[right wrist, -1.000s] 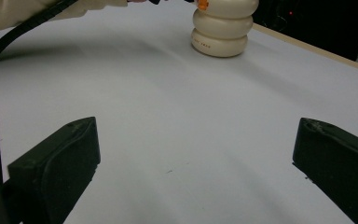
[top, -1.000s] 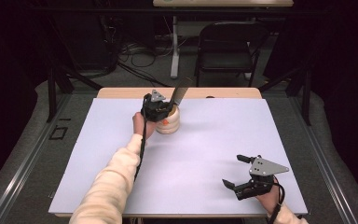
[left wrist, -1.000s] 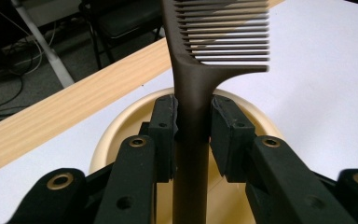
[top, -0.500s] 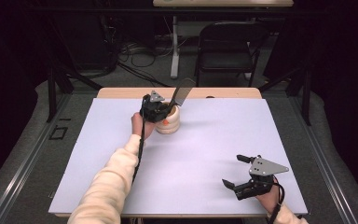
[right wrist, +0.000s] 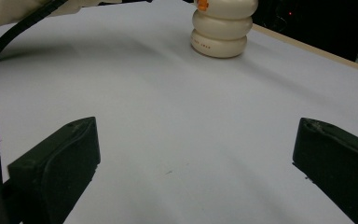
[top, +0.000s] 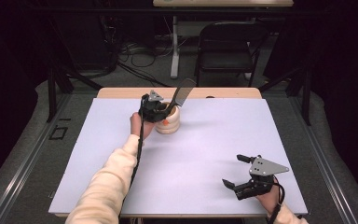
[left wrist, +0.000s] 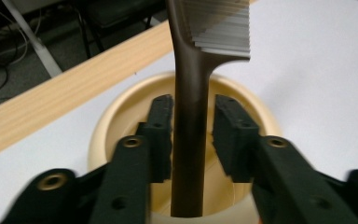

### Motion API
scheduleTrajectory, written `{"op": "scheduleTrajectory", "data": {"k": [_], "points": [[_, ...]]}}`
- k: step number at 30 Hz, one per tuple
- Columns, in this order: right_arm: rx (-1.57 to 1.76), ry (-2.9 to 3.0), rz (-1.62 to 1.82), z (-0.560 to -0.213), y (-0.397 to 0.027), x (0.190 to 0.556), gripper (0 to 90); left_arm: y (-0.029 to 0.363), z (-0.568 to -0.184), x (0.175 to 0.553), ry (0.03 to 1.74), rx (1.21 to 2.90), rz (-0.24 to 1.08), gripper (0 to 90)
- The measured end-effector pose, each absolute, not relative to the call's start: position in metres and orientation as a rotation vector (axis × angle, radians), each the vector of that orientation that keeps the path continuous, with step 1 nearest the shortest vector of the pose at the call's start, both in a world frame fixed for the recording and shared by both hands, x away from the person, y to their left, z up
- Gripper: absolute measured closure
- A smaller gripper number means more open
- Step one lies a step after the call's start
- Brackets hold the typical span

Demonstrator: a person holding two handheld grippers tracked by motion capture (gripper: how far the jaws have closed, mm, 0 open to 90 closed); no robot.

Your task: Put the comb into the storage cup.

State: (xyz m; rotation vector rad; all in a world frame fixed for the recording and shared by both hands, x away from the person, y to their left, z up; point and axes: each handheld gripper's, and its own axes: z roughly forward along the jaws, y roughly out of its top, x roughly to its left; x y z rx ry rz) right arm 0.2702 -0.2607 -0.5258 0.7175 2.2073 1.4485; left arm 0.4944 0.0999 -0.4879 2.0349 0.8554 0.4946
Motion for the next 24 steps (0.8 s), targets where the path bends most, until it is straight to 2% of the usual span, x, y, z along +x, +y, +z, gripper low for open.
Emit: {"op": "scheduleTrajectory", "data": {"k": [19, 24], "points": [[0.724, 2.214, 1.444, -0.526, -0.26, 0.27, 0.2, 0.117, -0.466, 0.476, 0.841, 2.018, 0.469, 22.1], [0.717, 2.213, 1.443, -0.526, -0.26, 0.27, 0.2, 0.122, -0.462, 0.468, 0.835, 2.025, 0.463, 15.4]]}}
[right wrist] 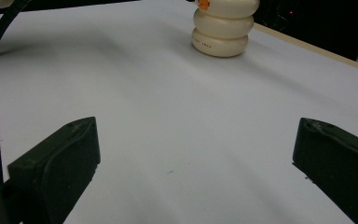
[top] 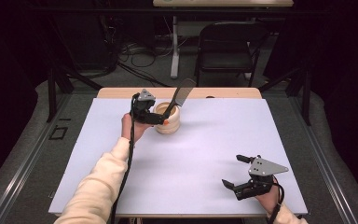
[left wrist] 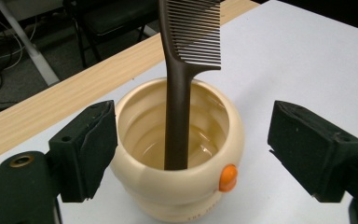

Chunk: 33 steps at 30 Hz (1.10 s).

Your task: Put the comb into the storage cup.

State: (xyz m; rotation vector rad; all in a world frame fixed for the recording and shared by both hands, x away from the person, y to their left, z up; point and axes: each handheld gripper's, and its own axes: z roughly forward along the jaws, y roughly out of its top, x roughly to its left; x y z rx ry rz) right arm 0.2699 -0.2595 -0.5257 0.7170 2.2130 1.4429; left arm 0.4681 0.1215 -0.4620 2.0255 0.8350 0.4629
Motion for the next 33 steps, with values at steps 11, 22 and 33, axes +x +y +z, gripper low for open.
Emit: {"op": "scheduleTrajectory", "data": {"k": [11, 22, 33], "points": [[0.722, 2.219, 1.439, -0.526, -0.259, 0.271, 0.1, 0.139, -0.46, 0.453, 0.858, 2.034, 0.466, 6.4], [0.719, 2.221, 1.436, -0.526, -0.26, 0.27, 0.1, 0.155, -0.463, 0.435, 0.879, 2.021, 0.464, 0.4], [0.718, 2.224, 1.436, -0.526, -0.26, 0.27, 0.1, 0.171, -0.469, 0.421, 0.911, 2.01, 0.466, 0.3]]}}
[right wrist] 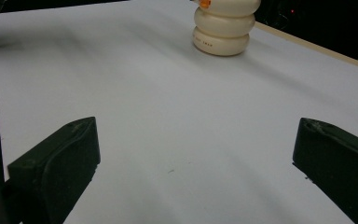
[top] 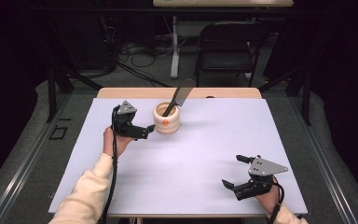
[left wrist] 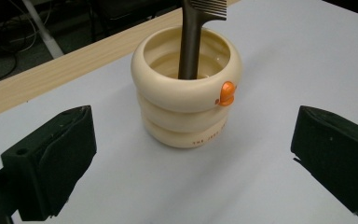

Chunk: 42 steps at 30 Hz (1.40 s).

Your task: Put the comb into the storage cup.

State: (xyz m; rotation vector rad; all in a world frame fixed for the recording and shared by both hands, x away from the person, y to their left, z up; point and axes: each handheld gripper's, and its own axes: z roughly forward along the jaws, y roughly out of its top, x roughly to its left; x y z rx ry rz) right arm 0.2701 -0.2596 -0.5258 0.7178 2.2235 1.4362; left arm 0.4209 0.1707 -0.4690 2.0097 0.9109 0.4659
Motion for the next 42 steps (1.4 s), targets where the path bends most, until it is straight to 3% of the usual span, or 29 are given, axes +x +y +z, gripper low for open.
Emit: {"op": "scheduleTrajectory", "data": {"k": [42], "points": [[0.711, 2.225, 1.443, -0.526, -0.259, 0.269, 0.1, 0.187, -0.491, 0.357, 0.895, 2.031, 0.491, 0.0]]}}
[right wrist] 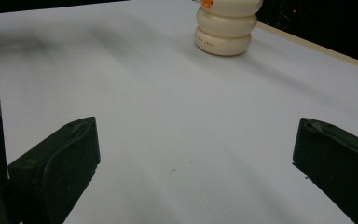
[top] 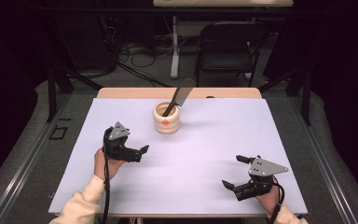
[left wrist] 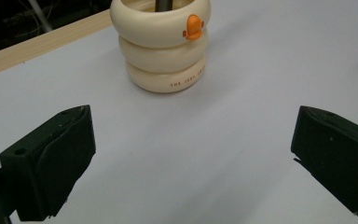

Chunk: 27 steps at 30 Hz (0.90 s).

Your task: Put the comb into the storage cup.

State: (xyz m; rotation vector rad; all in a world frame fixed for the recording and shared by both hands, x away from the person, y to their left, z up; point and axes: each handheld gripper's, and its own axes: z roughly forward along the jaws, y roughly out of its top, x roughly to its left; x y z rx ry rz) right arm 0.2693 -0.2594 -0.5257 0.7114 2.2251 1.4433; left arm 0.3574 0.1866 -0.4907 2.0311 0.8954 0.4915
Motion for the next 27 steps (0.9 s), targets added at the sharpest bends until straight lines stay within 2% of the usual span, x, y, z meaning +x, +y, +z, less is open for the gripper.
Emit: {"op": "scheduleTrajectory", "data": {"k": [27], "points": [[0.715, 2.231, 1.437, -0.526, -0.259, 0.27, 0.1, 0.205, -0.502, 0.322, 0.904, 2.019, 0.515, 0.0]]}}
